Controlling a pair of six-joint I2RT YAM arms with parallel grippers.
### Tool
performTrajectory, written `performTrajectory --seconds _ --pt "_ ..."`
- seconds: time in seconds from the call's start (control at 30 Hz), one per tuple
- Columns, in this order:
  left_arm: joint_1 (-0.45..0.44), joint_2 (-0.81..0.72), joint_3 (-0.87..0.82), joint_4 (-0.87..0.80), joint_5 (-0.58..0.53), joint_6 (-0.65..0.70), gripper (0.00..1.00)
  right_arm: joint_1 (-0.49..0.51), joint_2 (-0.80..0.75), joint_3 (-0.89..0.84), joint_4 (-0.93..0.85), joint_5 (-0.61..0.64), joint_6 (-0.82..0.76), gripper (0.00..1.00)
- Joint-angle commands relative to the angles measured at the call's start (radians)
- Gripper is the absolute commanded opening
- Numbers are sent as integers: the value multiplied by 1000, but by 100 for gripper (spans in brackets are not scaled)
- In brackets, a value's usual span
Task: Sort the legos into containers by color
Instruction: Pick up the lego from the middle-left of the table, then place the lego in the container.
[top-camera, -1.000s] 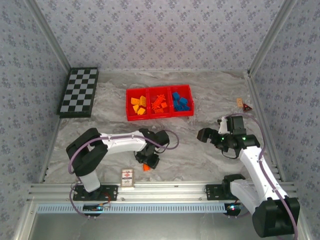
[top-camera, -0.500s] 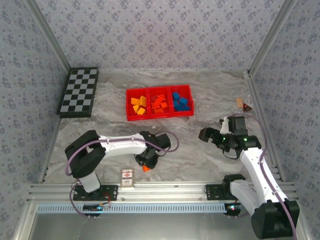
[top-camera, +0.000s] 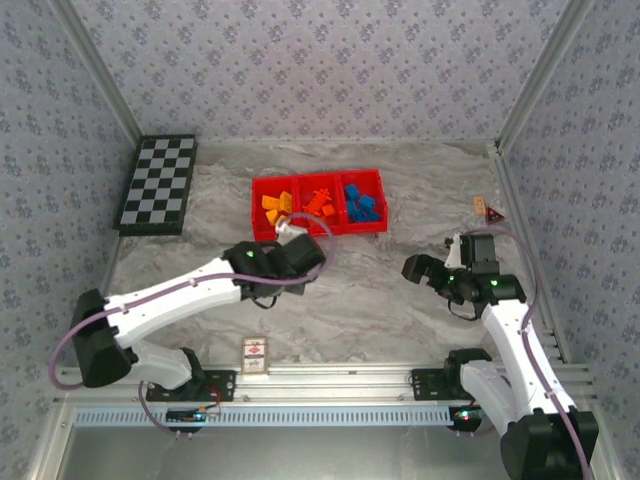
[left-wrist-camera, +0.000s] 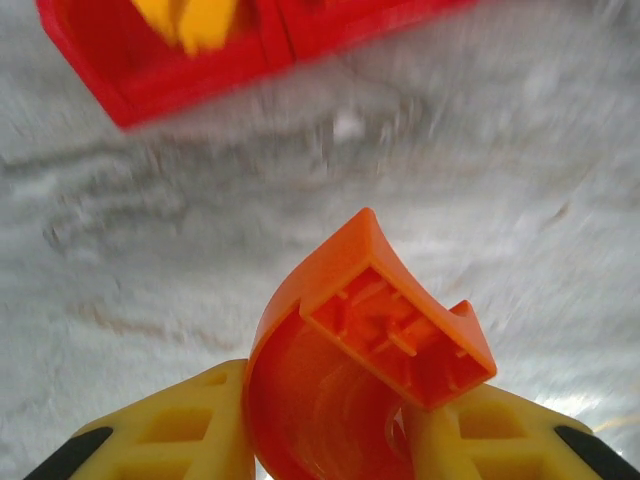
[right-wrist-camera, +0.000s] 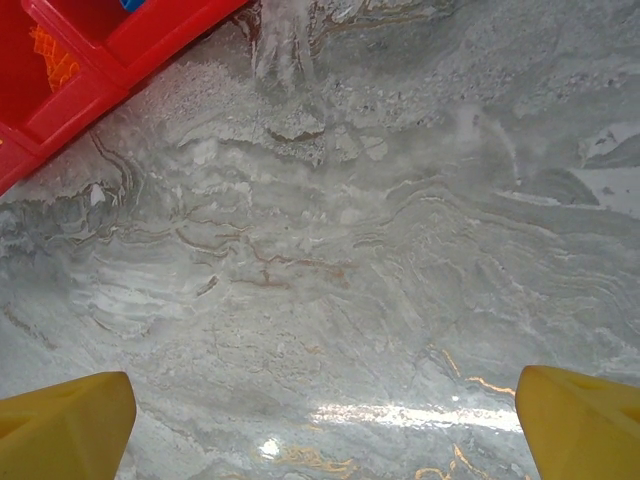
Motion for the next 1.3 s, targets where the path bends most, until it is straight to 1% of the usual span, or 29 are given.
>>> performTrajectory --seconds 0.0,0.13,0.3,0.47,0.53,0.73,0.83,0.93,1.07,1.17,1.23,1.27 --pt "92 21 91 105 -42 99 24 -7 -17 18 -29 23 10 100" --pt "180 152 234 125 -11 177 24 -8 -41 14 -23 29 12 100" --pt "289 366 430 155 30 240 22 -15 -58 14 -21 24 12 100" --pt "356 577 625 184 95 267 22 -17 -64 9 -18 20 10 100" --pt "375 683 751 141 133 269 22 -19 -69 7 -15 23 11 100" --pt "399 976 1114 -40 196 269 21 -26 -77 2 -1 33 12 100" --pt "403 1074 1246 -111 212 264 23 -27 -76 -1 4 35 11 100" --pt "413 1117 1297 -151 226 238 23 -31 -77 -1 6 35 9 100" --pt "429 1118 1272 -164 245 218 27 -33 -76 -2 8 37 9 100" --pt "438 1119 1258 -167 289 219 33 -32 -76 -5 15 40 7 100" --pt "442 1117 1244 -150 359 236 39 -34 -74 -8 22 43 7 100" --pt "442 1114 1238 -149 376 238 42 -34 -74 -8 22 43 7 100"
